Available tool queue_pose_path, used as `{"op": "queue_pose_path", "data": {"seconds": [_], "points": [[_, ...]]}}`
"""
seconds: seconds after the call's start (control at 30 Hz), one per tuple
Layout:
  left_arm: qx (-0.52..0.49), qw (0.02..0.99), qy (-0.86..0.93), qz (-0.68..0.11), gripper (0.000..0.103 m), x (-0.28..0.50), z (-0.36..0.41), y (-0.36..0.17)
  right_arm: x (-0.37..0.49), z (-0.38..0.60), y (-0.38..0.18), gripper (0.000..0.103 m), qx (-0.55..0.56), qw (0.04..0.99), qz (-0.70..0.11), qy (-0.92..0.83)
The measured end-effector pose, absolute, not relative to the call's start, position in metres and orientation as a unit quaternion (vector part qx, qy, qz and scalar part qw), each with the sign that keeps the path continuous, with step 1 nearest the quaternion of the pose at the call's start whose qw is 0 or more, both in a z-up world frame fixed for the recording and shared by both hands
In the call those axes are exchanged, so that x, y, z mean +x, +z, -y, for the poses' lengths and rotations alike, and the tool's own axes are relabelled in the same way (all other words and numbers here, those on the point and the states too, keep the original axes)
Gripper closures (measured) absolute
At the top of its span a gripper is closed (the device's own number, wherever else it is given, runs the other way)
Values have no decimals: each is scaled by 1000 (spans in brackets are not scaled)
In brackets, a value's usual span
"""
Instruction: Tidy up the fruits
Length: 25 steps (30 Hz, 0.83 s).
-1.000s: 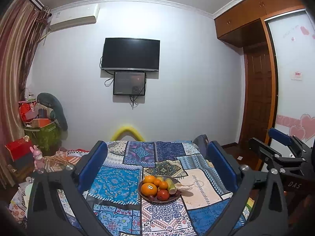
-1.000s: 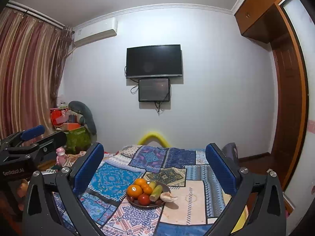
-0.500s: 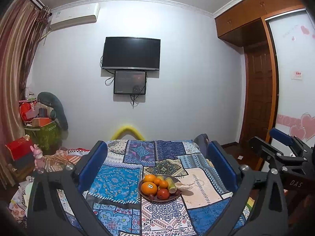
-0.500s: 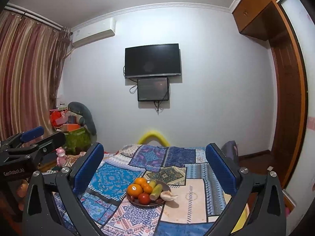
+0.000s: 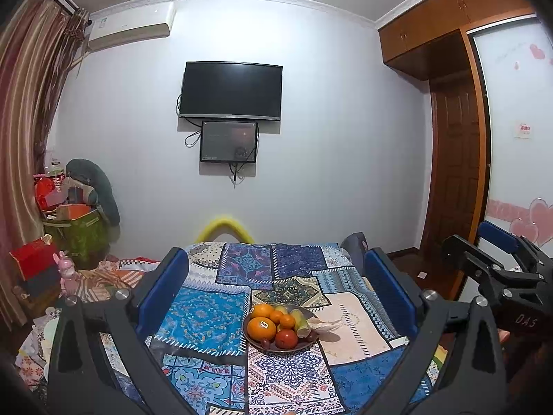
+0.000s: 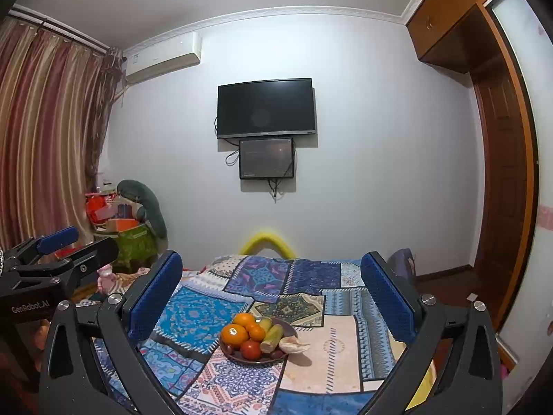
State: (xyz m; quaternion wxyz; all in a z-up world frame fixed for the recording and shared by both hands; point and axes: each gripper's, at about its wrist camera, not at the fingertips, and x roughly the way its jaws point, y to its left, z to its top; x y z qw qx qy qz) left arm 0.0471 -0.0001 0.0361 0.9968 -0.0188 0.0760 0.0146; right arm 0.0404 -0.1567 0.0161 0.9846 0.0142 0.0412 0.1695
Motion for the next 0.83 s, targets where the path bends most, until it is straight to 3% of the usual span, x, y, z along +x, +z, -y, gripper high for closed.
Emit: {"op": "queue_pose_path", "data": {"seconds": [0.83], "points": [[-10, 997, -7, -76, 0, 48, 7, 29, 41, 155, 18, 0, 8, 985, -41, 167]]}}
